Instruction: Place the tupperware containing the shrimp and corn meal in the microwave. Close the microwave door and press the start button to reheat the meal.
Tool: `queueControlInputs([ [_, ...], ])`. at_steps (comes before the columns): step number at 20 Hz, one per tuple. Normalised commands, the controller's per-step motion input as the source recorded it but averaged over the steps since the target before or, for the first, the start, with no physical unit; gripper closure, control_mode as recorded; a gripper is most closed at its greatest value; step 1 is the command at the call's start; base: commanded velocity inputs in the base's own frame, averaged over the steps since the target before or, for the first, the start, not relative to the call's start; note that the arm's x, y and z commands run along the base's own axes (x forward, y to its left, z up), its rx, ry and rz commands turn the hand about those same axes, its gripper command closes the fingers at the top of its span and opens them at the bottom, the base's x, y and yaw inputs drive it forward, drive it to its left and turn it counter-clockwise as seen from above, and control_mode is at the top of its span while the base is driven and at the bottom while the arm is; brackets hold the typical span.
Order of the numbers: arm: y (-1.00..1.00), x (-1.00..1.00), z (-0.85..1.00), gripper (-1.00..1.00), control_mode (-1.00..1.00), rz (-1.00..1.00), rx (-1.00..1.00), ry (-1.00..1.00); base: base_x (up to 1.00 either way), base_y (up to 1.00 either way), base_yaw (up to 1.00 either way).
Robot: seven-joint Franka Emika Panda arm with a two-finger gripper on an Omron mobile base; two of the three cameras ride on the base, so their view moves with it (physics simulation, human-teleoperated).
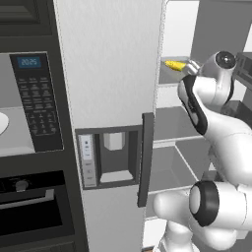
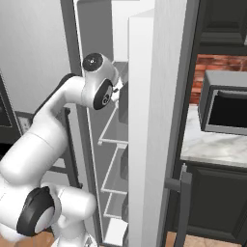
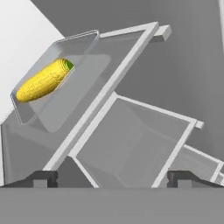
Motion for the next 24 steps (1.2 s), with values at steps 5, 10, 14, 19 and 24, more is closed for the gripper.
queueControlInputs([
  [5,-0.14,0.45,0.21,-1.00,-1.00,0.00,0.15,0.00,0.00,0.00,0.00],
  [10,-0.13,0.42,0.12,-1.00,-1.00,0.00,0.13,0.00,0.00,0.00,0.00],
  [14,-0.14,0.47,0.00,-1.00,-1.00,0.00,0.12,0.02,0.00,0.00,0.00],
  [19,-0.10,0.59,0.00,-1.00,-1.00,0.00,0.07,0.09,0.00,0.00,0.00],
  [24,-0.08,0.57,0.00,-1.00,-1.00,0.00,0.04,0.10,0.00,0.00,0.00],
])
